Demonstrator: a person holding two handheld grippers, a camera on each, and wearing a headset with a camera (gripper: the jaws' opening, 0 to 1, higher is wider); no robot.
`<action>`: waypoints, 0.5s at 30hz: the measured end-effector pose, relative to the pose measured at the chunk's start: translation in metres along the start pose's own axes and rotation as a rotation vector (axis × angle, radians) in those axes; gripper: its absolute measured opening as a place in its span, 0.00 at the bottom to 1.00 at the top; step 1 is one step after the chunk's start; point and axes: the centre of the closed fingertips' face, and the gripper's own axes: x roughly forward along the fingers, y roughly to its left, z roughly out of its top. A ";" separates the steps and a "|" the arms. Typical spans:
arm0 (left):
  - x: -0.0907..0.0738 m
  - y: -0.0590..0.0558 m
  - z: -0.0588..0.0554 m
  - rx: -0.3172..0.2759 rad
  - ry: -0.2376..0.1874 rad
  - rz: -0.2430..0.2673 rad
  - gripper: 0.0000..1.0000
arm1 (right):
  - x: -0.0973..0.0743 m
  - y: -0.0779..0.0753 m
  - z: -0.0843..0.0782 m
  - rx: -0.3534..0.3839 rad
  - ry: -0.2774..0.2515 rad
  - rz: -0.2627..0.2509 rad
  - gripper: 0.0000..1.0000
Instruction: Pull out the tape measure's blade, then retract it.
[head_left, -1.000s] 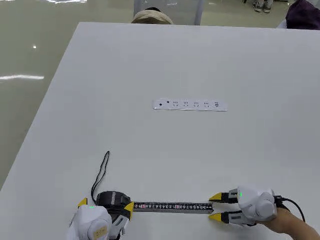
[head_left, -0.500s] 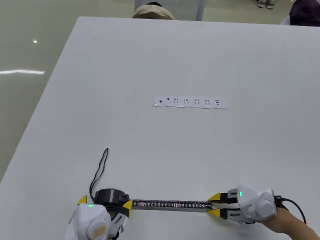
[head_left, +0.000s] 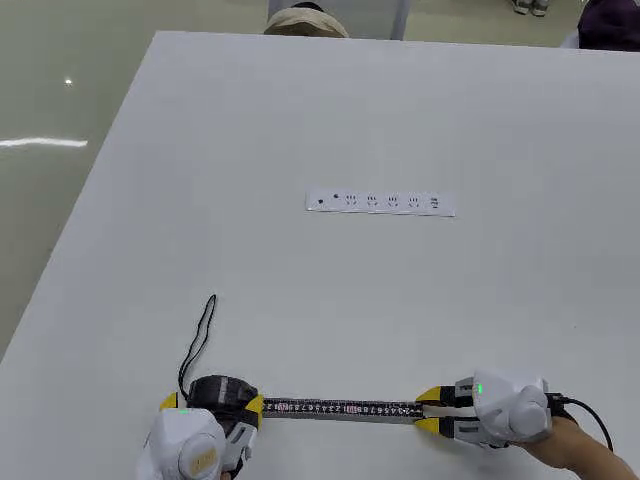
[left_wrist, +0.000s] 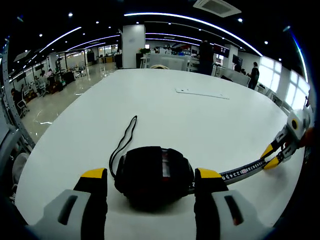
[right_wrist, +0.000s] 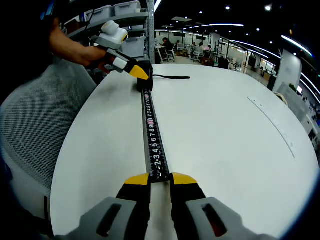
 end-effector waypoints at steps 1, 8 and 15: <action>0.002 0.000 0.001 -0.019 -0.002 0.001 0.68 | 0.000 0.000 0.001 0.000 0.001 -0.001 0.13; 0.006 -0.004 0.000 -0.036 0.008 -0.001 0.65 | -0.001 0.000 0.002 -0.001 -0.001 -0.007 0.13; 0.007 -0.004 0.000 -0.045 0.014 0.012 0.65 | -0.002 0.000 0.003 -0.004 -0.002 -0.011 0.13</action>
